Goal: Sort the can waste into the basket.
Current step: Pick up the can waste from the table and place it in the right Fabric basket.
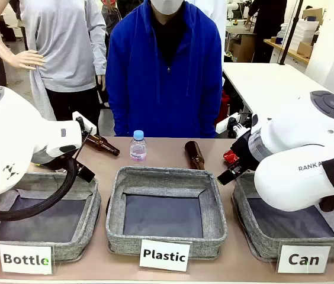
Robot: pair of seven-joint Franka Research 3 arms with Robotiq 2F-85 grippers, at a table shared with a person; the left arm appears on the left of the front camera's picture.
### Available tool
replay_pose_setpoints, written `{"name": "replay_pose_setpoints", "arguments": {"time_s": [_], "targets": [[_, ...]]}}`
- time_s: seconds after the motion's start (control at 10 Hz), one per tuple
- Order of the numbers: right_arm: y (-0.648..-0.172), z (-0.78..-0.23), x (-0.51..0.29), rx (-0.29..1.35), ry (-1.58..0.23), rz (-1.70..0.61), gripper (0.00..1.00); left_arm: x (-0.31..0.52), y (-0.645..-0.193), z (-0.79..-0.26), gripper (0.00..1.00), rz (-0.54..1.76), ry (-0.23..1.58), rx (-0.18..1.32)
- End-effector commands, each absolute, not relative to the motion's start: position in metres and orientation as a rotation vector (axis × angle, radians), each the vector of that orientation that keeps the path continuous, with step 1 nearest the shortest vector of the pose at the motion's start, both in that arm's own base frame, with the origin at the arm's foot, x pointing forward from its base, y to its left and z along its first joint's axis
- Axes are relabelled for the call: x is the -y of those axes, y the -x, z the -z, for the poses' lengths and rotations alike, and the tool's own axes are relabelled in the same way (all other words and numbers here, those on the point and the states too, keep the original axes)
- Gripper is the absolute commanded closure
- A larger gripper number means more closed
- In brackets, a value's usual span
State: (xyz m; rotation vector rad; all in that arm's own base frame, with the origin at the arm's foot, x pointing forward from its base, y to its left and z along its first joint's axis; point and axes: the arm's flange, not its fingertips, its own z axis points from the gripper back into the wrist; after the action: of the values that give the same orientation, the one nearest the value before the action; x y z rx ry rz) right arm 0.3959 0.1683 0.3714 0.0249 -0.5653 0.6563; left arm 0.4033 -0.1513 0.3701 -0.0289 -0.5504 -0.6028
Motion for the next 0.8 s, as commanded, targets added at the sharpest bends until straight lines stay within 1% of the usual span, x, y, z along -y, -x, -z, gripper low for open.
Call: {"name": "replay_pose_setpoints", "arguments": {"time_s": [0.0, 0.7], "targets": [[-0.3959, -0.3714, -0.1683, 0.565, -0.025, -0.656, 0.0, 0.1513, -0.4033, -0.3702, 0.0, 0.603, 0.029, 0.551], [-0.3959, -0.3714, -0.1683, 0.565, -0.025, -0.656, 0.0, 0.1513, -0.4033, -0.3702, 0.0, 0.603, 0.029, 0.551]]}}
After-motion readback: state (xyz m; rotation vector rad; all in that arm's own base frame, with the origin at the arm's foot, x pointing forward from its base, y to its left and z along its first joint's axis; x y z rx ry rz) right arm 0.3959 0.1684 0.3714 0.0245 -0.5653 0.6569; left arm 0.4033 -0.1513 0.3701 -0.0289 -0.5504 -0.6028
